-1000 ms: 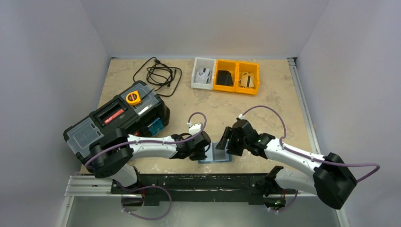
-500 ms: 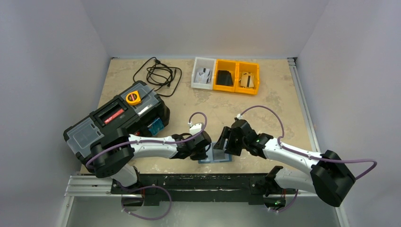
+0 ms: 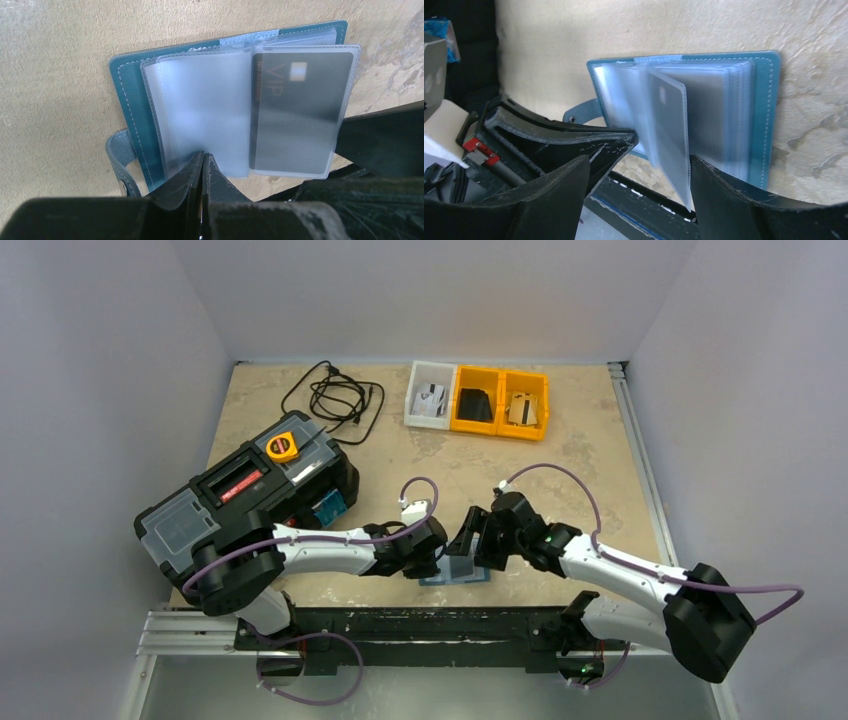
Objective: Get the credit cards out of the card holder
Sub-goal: Remove the credit card from the card holder.
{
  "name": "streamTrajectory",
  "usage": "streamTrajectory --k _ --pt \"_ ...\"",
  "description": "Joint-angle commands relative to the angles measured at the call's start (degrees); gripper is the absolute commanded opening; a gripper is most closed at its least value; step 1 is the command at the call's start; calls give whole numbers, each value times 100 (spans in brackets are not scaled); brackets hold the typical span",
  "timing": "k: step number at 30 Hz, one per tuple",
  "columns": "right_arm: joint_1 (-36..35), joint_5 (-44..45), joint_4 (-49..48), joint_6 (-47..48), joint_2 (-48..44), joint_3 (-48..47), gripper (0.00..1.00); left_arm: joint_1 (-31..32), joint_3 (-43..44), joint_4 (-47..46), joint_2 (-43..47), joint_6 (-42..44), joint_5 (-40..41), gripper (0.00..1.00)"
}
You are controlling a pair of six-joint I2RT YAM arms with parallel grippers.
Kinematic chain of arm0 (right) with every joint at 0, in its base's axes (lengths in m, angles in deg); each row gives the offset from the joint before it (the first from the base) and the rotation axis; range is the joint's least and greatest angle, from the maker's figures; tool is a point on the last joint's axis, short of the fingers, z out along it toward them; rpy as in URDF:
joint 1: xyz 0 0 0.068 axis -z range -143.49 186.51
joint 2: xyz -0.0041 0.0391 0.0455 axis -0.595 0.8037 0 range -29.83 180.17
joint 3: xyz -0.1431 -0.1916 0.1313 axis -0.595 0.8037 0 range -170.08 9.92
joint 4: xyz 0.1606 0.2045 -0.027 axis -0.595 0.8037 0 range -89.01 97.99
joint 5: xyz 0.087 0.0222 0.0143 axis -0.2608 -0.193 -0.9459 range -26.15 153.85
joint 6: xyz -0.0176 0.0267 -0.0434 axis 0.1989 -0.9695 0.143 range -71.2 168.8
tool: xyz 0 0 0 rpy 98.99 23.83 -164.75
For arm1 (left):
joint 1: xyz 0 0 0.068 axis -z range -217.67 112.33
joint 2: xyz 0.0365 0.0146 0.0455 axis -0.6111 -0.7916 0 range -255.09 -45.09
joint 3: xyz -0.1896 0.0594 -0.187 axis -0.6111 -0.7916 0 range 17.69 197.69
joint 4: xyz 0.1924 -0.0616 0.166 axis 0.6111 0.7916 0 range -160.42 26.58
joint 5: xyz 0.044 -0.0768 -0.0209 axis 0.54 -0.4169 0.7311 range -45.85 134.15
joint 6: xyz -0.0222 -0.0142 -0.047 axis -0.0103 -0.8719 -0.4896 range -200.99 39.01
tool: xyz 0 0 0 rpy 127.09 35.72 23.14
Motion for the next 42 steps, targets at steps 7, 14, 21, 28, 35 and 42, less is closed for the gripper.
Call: streamTrajectory --k 7,14,21,28,35,42 --pt "-69 -435 -442 -313 -149 -173 72 -10 -118 45 32 64 5 0" --pt "-114 -454 -537 -370 16 -347 73 3 -271 447 687 174 88 0" --pt "-325 -457 -814 -423 501 -594 73 33 -543 928 1582 186 287 2" --pt "-448 -479 -1048 -433 988 -742 73 34 -568 1155 2104 254 354 5" --pt "-448 -333 -872 -305 1036 -784 73 20 -313 1081 1898 377 288 5" --pt "-391 -180 -832 -214 848 -481 67 -308 -200 538 1513 632 -1 5"
